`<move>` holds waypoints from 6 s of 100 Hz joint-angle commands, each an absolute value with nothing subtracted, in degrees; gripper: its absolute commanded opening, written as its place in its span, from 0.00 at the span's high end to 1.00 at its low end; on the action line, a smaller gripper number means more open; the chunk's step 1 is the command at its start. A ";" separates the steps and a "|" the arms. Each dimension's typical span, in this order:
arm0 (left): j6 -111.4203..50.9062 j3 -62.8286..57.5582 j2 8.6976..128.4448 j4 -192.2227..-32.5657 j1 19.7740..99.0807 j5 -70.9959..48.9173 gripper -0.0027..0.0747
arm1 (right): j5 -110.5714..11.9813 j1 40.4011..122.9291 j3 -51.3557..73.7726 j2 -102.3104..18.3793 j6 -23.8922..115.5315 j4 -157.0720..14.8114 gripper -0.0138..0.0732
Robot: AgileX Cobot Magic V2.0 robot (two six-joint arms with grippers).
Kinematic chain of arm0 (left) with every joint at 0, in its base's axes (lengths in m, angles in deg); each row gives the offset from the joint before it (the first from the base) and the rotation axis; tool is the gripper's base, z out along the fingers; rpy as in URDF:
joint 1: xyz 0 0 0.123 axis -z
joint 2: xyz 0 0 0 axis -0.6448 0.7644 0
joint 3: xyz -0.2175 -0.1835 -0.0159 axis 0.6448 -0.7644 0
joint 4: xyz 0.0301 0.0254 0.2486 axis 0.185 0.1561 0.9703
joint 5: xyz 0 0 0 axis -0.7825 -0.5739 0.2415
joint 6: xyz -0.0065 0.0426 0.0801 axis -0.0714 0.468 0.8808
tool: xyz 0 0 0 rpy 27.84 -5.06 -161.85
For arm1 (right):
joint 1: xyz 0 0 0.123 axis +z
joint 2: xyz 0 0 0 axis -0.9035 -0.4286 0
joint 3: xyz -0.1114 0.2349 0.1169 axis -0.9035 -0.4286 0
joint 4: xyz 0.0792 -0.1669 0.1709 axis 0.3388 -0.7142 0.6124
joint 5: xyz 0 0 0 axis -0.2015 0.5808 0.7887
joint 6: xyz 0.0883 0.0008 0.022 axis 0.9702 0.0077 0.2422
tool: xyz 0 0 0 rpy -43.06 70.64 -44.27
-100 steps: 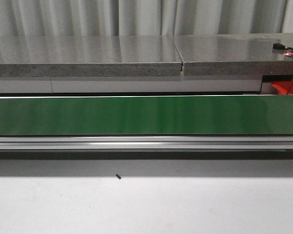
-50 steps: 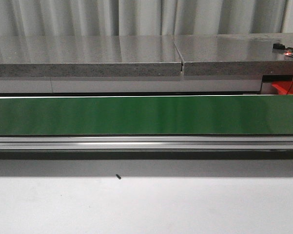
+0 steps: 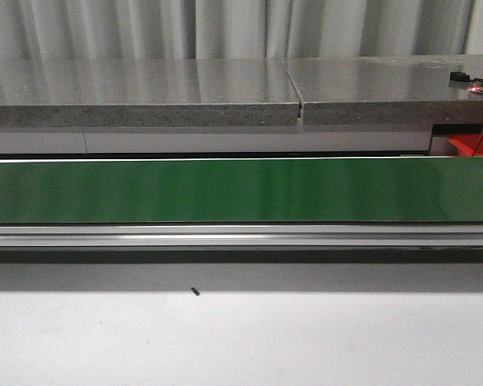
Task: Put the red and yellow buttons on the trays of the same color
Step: 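Grasp the red push-button with the left gripper and lift it, then lower the red button onto the belt's near end, open left gripper, then grasp the yellow push-button on the table with the left gripper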
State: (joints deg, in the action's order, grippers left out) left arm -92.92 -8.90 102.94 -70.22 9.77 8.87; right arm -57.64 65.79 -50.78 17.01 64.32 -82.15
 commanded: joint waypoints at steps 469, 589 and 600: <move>-70.36 -1.23 96.38 -93.46 7.55 12.13 0.14 | -62.49 65.92 -49.83 17.93 64.11 -82.56 0.92; -70.06 1.57 109.48 -95.86 7.55 4.12 0.30 | -62.49 65.92 -49.83 17.93 64.11 -82.56 0.92; -70.06 1.66 109.48 -95.86 7.55 3.44 0.47 | -62.49 65.92 -49.83 17.93 64.11 -82.56 0.92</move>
